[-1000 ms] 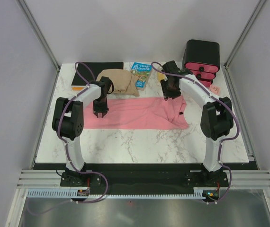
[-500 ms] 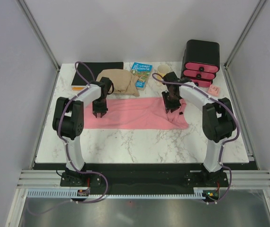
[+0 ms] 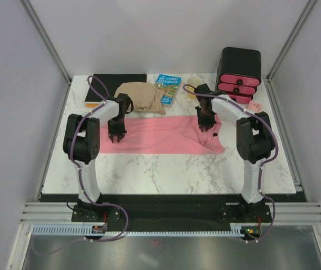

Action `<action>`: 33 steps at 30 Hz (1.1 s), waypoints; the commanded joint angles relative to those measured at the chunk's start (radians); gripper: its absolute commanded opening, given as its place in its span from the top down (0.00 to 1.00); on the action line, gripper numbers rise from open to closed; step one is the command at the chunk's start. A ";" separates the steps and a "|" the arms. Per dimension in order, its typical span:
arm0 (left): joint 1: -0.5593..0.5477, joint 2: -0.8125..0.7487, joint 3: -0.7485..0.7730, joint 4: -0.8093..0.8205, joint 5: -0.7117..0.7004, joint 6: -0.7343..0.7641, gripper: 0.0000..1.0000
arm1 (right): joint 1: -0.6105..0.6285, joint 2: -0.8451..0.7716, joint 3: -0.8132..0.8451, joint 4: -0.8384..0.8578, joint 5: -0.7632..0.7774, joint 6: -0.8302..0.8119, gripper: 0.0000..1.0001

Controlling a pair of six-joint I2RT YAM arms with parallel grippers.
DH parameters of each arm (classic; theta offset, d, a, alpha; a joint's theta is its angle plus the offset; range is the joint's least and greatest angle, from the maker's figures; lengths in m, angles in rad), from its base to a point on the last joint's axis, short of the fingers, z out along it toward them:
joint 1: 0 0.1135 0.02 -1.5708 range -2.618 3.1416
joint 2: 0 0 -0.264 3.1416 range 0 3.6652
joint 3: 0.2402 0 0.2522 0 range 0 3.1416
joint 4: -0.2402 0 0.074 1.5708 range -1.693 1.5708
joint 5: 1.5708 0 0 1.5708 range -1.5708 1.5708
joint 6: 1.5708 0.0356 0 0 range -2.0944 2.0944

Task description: Fold and stack the t-shirts

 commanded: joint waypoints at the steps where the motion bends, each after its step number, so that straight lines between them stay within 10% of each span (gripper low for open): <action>1: 0.011 0.023 0.024 -0.022 -0.002 -0.029 0.64 | -0.013 0.061 0.075 -0.031 0.004 0.026 0.70; 15: 0.014 0.034 0.041 -0.020 0.012 -0.029 0.64 | 0.030 -0.143 -0.014 0.044 -0.133 0.032 0.70; 28: 0.016 0.028 0.042 -0.023 0.006 -0.019 0.65 | 0.059 -0.038 -0.097 0.018 -0.136 0.081 1.00; 33: 0.016 0.031 0.018 -0.023 0.007 -0.011 0.94 | 0.061 0.039 -0.040 -0.013 -0.121 0.109 1.00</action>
